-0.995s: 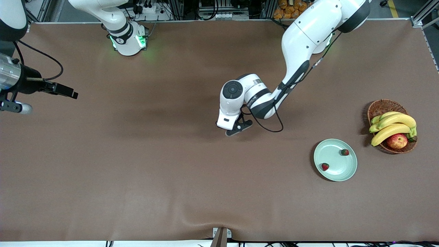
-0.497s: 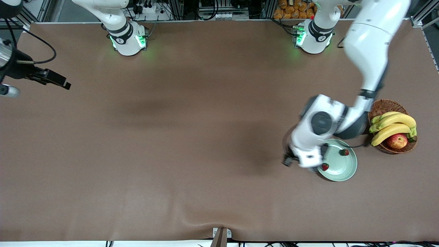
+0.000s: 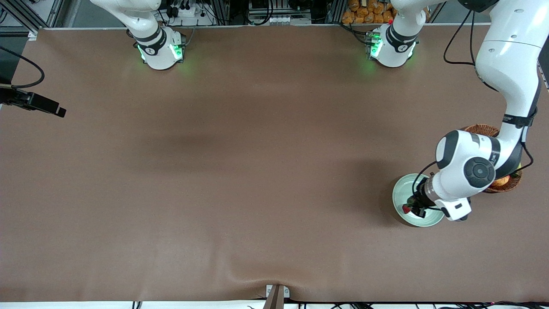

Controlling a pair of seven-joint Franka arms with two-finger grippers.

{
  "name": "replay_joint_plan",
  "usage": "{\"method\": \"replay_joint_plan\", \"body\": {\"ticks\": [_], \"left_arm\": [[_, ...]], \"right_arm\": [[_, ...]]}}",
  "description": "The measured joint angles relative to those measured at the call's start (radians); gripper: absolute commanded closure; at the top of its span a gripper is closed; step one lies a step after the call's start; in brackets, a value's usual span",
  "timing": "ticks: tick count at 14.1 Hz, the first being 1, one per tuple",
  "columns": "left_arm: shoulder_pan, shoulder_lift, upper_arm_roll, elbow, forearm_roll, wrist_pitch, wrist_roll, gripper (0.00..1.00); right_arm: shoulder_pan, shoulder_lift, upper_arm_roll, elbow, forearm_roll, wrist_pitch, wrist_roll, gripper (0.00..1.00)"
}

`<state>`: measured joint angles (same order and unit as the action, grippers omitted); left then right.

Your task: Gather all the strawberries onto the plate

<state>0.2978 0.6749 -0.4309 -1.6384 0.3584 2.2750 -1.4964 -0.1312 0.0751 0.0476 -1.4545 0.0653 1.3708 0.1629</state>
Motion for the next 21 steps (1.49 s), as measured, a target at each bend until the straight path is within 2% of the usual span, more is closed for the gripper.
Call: {"method": "replay_joint_plan", "body": {"ticks": [1, 2, 3, 4, 6, 10, 13, 15, 18, 21], "left_arm": [[0.011, 0.0, 0.0, -0.004, 0.0, 0.0, 0.0, 0.87], [0.02, 0.0, 0.0, -0.009, 0.0, 0.0, 0.001, 0.65], [0.03, 0.0, 0.0, -0.014, 0.0, 0.0, 0.003, 0.08], [0.041, 0.0, 0.0, -0.02, 0.0, 0.0, 0.004, 0.0], [0.064, 0.0, 0.0, -0.03, 0.0, 0.0, 0.005, 0.0], [0.077, -0.016, -0.013, -0.026, 0.0, 0.003, 0.028, 0.0], [0.066, -0.102, -0.023, -0.039, -0.015, -0.029, 0.199, 0.0], [0.044, -0.192, -0.01, -0.062, -0.091, -0.08, 0.352, 0.0], [-0.066, -0.344, 0.117, -0.075, -0.231, -0.185, 0.607, 0.0], [-0.168, -0.472, 0.232, -0.077, -0.313, -0.277, 0.85, 0.0]], "right_arm": [[0.0, 0.002, 0.0, 0.005, 0.0, -0.004, -0.002, 0.0], [0.0, 0.002, 0.001, 0.007, 0.0, -0.004, -0.008, 0.0], [0.001, 0.002, 0.001, 0.01, -0.002, -0.004, -0.018, 0.0], [0.006, 0.002, 0.001, 0.016, -0.013, -0.004, -0.025, 0.0], [0.02, 0.002, 0.001, 0.038, -0.047, -0.003, -0.028, 0.0], [0.038, -0.012, -0.012, 0.03, -0.051, 0.026, -0.027, 0.0], [0.08, -0.057, -0.048, -0.04, -0.051, 0.077, -0.027, 0.0], [0.089, -0.093, -0.056, -0.091, -0.051, 0.112, -0.027, 0.0], [0.09, -0.144, -0.061, -0.157, -0.051, 0.152, -0.027, 0.0], [0.09, -0.155, -0.066, -0.166, -0.051, 0.16, -0.027, 0.0]]}}
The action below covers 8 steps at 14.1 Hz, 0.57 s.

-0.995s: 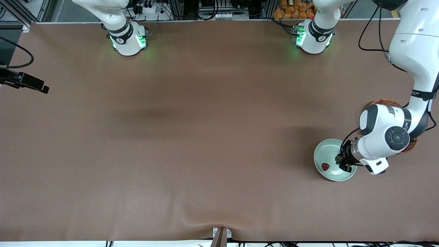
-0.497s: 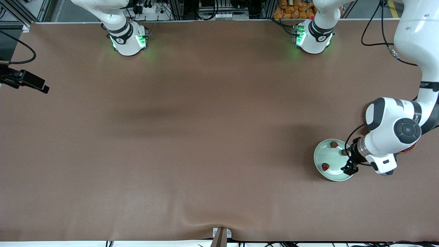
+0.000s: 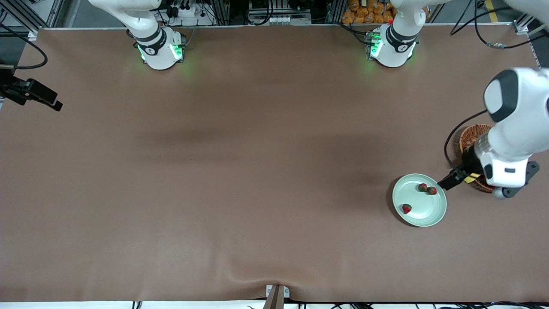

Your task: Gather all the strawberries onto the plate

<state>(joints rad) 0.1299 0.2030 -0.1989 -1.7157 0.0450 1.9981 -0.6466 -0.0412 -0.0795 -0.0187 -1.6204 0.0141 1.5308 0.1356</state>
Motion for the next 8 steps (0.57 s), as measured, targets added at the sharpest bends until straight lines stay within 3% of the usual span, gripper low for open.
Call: {"method": "replay_joint_plan", "body": {"ticks": [4, 8], "left_arm": [[-0.146, -0.116, 0.138, 0.008, -0.048, -0.148, 0.269, 0.0], [-0.181, -0.182, 0.165, 0.054, -0.069, -0.321, 0.454, 0.0]], "right_arm": [[0.003, 0.0, 0.0, 0.0, 0.0, 0.001, 0.0, 0.0], [0.004, 0.0, -0.001, -0.001, 0.0, 0.001, 0.0, 0.0]]}}
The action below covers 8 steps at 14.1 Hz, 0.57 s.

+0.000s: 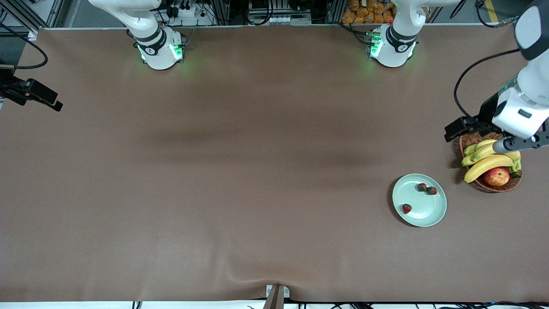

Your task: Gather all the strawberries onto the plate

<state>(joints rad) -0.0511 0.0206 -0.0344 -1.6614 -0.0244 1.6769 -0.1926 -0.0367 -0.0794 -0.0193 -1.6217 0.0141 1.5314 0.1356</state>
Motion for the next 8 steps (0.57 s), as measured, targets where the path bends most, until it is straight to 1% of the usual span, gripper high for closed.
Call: {"method": "replay_joint_plan", "body": {"ticks": [4, 8], "left_arm": [[-0.005, -0.064, 0.0, 0.026, -0.006, -0.156, 0.167, 0.0], [-0.01, -0.075, -0.013, 0.061, -0.006, -0.19, 0.196, 0.0]], "right_arm": [[0.0, 0.0, -0.001, -0.001, 0.0, -0.006, 0.0, 0.0], [0.0, 0.0, -0.001, -0.001, 0.0, -0.012, 0.0, 0.0]]}}
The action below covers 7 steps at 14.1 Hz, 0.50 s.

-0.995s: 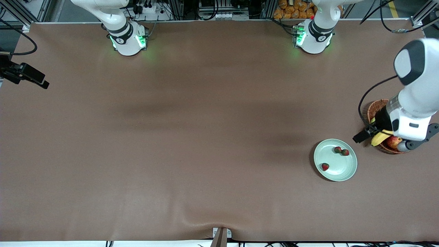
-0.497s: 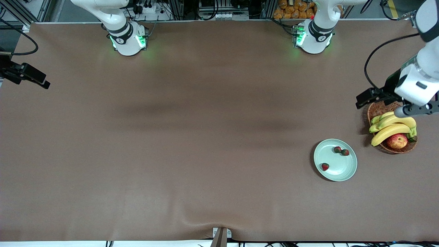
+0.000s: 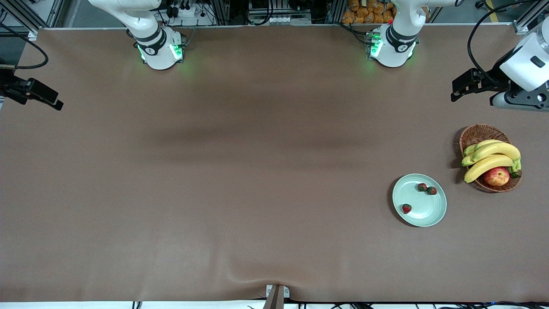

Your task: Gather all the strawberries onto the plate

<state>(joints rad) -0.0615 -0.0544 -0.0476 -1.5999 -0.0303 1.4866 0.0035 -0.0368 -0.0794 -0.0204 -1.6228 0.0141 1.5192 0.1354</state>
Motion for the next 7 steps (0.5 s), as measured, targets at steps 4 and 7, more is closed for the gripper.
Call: {"method": "replay_joint_plan", "body": {"ticks": [4, 7], "left_arm": [[-0.001, 0.0, -0.05, 0.003, 0.011, -0.027, -0.054, 0.0], [0.017, -0.005, -0.045, 0.008, 0.018, -0.03, -0.056, 0.0]], "right_arm": [[0.0, 0.0, 0.0, -0.001, 0.0, -0.003, 0.0, 0.0], [0.0, 0.0, -0.001, -0.001, 0.0, -0.002, 0.0, 0.0]]}}
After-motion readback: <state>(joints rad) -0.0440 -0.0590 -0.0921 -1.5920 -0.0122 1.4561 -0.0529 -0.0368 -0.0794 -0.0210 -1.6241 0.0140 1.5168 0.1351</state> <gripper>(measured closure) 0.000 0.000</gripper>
